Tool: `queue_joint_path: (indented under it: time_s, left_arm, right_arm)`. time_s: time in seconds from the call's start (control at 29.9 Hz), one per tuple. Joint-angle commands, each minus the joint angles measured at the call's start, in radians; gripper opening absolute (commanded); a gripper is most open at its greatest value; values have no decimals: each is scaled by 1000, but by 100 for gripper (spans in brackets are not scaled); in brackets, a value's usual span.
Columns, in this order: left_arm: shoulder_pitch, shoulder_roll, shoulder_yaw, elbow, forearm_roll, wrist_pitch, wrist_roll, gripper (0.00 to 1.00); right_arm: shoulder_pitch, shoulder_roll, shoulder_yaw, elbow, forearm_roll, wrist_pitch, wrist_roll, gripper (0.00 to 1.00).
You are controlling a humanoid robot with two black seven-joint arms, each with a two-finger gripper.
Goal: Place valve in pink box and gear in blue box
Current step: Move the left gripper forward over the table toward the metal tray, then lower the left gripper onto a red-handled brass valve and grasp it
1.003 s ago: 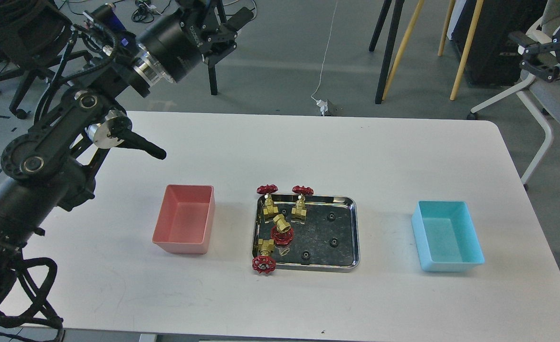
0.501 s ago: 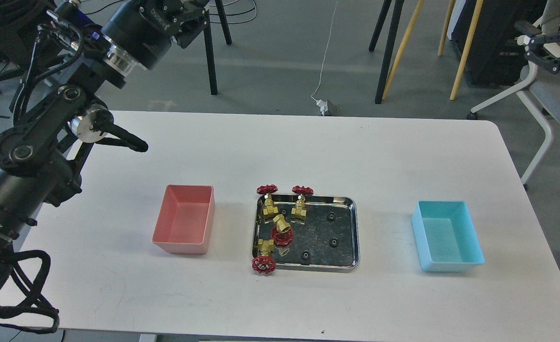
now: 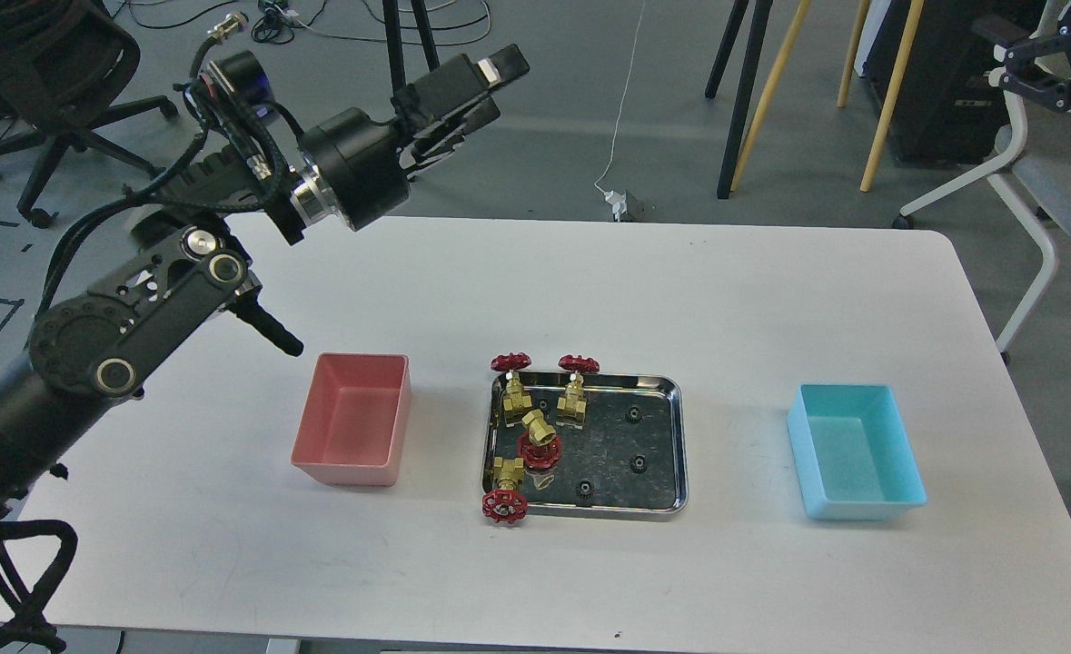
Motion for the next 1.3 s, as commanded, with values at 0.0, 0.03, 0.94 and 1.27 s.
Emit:
queue_joint_path:
  time_s: [0.0,0.03,0.94,1.27]
  left_arm:
    - [25,2,140,-20,207,170,-15,100]
    - [32,-1,181,-17,273,227,-17,100]
    - [178,-351,430,645,734,661,-17,99]
    - [180,-363,453,699,732,661,-17,95]
  right_arm:
    - [54,4,-54,-23,-1,0,3,99]
    - [63,7,-60,-28,-1,0,3,99]
    - [94,36,-71,-75,-24,0,3,99]
    - [95,47,-71,-77,-33,0,6,99]
